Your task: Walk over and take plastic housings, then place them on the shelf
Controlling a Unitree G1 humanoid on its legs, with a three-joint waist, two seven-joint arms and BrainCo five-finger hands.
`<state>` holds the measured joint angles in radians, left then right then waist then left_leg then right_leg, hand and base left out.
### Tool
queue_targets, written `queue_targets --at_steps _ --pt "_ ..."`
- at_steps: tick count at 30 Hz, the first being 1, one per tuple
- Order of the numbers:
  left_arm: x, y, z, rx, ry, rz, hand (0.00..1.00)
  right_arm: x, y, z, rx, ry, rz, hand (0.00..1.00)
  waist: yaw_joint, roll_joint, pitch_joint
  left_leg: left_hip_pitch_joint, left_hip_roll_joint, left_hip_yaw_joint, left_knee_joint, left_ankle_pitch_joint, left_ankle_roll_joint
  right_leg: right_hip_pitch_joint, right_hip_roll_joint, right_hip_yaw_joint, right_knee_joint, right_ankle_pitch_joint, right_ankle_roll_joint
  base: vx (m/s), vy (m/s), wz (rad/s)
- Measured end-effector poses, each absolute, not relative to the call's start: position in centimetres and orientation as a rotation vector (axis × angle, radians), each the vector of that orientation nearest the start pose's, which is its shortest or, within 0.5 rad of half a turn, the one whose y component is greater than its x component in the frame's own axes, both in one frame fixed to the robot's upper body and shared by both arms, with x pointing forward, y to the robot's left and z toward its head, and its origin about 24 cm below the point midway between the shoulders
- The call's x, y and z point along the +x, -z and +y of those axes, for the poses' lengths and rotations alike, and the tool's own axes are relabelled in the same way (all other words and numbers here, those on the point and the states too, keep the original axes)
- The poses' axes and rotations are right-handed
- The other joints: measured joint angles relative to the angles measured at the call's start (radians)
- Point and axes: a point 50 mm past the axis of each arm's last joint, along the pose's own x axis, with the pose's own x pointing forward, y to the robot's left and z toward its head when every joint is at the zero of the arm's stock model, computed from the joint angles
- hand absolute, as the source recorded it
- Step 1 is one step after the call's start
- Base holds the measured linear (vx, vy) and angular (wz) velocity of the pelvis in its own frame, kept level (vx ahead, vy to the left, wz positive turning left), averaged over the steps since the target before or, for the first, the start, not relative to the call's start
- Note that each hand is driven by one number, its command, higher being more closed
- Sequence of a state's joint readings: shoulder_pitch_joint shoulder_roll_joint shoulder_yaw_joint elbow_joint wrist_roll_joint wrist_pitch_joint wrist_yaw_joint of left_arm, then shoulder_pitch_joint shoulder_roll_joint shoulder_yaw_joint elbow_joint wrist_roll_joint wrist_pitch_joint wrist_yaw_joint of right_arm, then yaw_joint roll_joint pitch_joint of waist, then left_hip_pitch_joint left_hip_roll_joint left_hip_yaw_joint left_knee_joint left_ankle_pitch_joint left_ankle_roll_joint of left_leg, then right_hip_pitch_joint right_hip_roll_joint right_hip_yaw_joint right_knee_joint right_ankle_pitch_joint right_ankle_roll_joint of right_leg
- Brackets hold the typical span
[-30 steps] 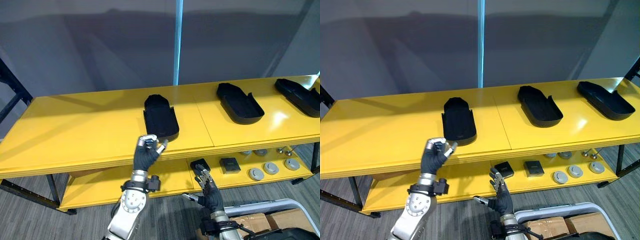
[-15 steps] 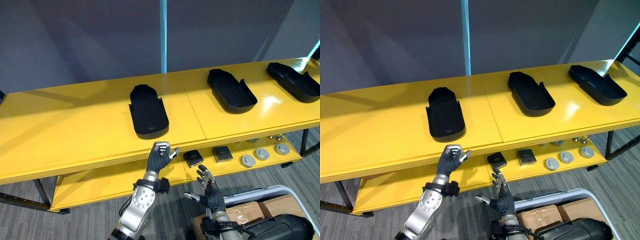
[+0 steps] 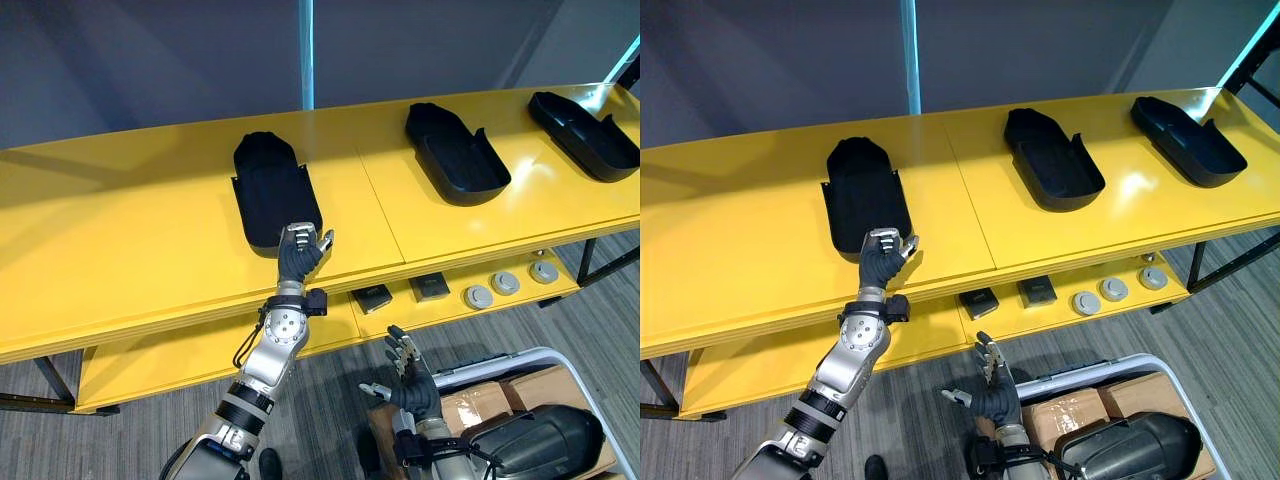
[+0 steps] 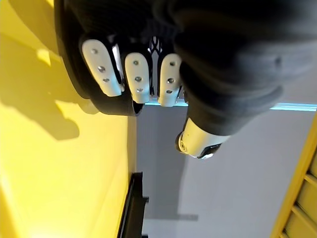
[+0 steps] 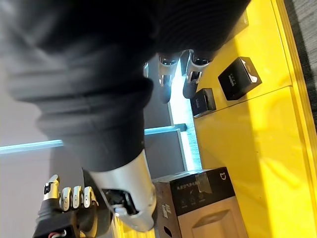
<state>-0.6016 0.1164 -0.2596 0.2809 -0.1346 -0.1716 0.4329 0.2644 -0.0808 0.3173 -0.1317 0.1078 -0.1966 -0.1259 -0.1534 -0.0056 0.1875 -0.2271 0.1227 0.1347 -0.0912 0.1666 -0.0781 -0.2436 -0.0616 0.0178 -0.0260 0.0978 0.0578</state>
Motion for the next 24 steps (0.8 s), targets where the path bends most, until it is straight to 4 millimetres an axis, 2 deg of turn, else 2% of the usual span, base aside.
queue_targets --at_steps 6,10,11,13,15,17,19,23,24 --pt "34.6 -16.9 9.9 -0.010 -0.089 -0.456 1.00 19.3 -2.9 -10.8 0.109 -0.110 -0.032 0.00 0.000 -0.004 0.010 -0.007 0.000 -0.003 0.000 0.000 0.000 -0.004 0.000 -0.003 -0.001 0.000 0.000 0.00 0.049 0.02" --pt "35.4 -16.0 11.2 0.003 -0.159 -0.393 1.00 19.5 -2.6 -10.7 0.106 -0.113 -0.019 0.00 -0.001 -0.009 0.022 -0.007 0.000 -0.004 0.000 0.000 0.000 -0.005 0.000 -0.003 -0.001 0.000 0.000 0.01 0.045 0.01" --pt "35.5 -16.5 11.4 0.002 -0.166 -0.412 0.00 19.6 -2.6 -10.7 0.104 -0.115 -0.022 0.00 0.001 -0.014 0.029 -0.008 0.000 -0.005 0.000 0.000 0.000 -0.004 0.000 -0.004 0.000 0.000 0.000 0.00 0.046 0.01" --pt "35.4 -16.6 11.6 0.008 -0.173 -0.417 0.00 19.7 -2.7 -10.7 0.104 -0.114 -0.028 0.00 0.001 -0.015 0.030 -0.008 -0.001 -0.006 0.000 0.000 0.000 -0.004 0.000 -0.004 -0.001 0.000 0.000 0.01 0.047 0.01" --pt "34.3 -17.1 11.4 -0.026 -0.162 -0.456 0.00 19.8 -2.8 -10.7 0.104 -0.115 -0.029 0.00 0.001 -0.015 0.031 -0.009 -0.001 -0.007 0.001 0.000 0.000 -0.004 -0.001 -0.005 -0.001 0.000 0.000 0.02 0.051 0.02" --pt "32.5 -17.7 11.3 -0.079 -0.143 -0.521 0.00 19.7 -2.7 -10.7 0.106 -0.108 -0.026 0.00 0.000 -0.013 0.032 -0.008 -0.002 -0.012 0.002 0.001 0.000 -0.001 0.002 -0.009 0.000 -0.001 0.000 0.02 0.019 0.05" --pt "29.6 -17.5 10.5 -0.147 -0.079 -0.577 0.00 19.9 -2.7 -11.5 0.110 -0.062 -0.027 0.00 0.001 -0.013 0.032 0.001 -0.002 -0.018 0.004 0.001 0.000 0.009 0.003 -0.012 0.001 -0.002 0.001 0.01 0.026 0.05" --pt "26.0 -15.7 10.1 -0.198 -0.007 -0.564 0.00 20.1 -2.6 -13.9 0.088 0.043 -0.029 0.00 0.005 -0.013 0.032 0.083 -0.001 0.015 0.003 -0.016 -0.013 0.070 0.004 0.009 0.014 -0.022 0.006 -0.01 0.054 -0.22" --pt "25.1 -15.0 10.4 -0.212 -0.007 -0.551 0.00 20.1 -2.6 -14.7 0.078 0.076 -0.031 0.00 0.011 -0.013 0.027 0.121 0.002 0.041 0.005 -0.044 -0.018 0.079 0.010 0.043 0.032 -0.044 0.012 -0.04 0.032 -0.77"
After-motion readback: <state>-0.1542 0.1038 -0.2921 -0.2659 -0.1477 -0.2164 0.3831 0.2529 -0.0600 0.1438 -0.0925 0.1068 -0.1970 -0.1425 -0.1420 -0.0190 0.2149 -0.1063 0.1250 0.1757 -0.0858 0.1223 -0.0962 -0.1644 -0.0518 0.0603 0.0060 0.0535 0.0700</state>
